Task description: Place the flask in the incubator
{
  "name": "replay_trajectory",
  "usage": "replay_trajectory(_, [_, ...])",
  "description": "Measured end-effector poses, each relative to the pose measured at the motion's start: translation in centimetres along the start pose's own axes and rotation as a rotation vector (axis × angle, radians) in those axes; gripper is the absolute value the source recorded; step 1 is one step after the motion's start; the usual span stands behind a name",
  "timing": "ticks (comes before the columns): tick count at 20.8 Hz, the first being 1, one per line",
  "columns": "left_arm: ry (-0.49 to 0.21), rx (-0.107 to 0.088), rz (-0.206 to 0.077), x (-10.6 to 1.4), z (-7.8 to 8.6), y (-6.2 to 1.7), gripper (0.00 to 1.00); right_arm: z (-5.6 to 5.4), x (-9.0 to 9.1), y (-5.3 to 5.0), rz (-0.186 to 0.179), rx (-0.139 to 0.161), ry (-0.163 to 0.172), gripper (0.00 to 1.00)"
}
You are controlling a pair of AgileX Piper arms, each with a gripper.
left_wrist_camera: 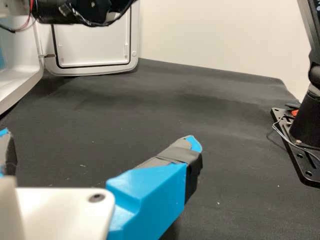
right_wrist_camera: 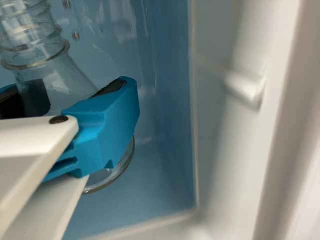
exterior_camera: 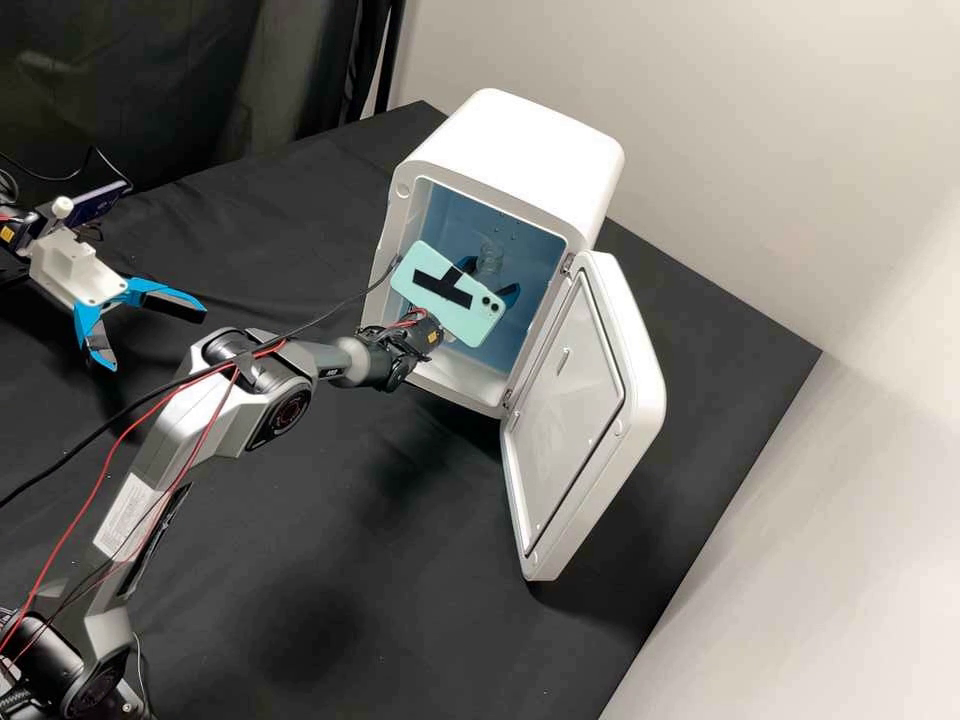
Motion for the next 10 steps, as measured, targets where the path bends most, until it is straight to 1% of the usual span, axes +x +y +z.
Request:
replay_trajectory(1, [0.005, 0.006, 0.0, 0.0, -0.1, -0.01, 1.0, 0.3, 0.1, -0.4, -0.008, 0.002, -0.009, 0.0])
replay_trajectory(2, [0.006, 0.004, -0.003, 0.0, -0.1, -0.05, 1.0, 0.4, 0.1, -0.9, -0.017, 0.0, -0.011, 0.0])
replay_trajectory(3, [0.006, 0.004, -0.003, 0.0, -0.1, -0.05, 1.0, 0.6, 0.2, -1.5, -0.033, -0.006, -0.019, 0.0])
replay_trajectory(4, [0.006, 0.004, -0.003, 0.0, -0.1, -0.05, 1.0, 0.5, 0.2, -2.0, -0.043, -0.011, -0.02, 0.0])
replay_trajectory(5, [0.006, 0.009, -0.003, 0.0, -0.1, -0.05, 1.0, 0.6, 0.3, -2.2, -0.05, -0.016, -0.022, 0.0])
replay_trajectory(8, [0.006, 0.011, -0.003, 0.0, -0.1, -0.05, 1.0, 0.7, 0.3, -2.7, -0.059, -0.018, -0.024, 0.0])
replay_trajectory(10, [0.006, 0.011, -0.003, 0.0, -0.1, -0.05, 1.0, 0.8, 0.3, -2.8, -0.061, -0.018, -0.027, 0.0])
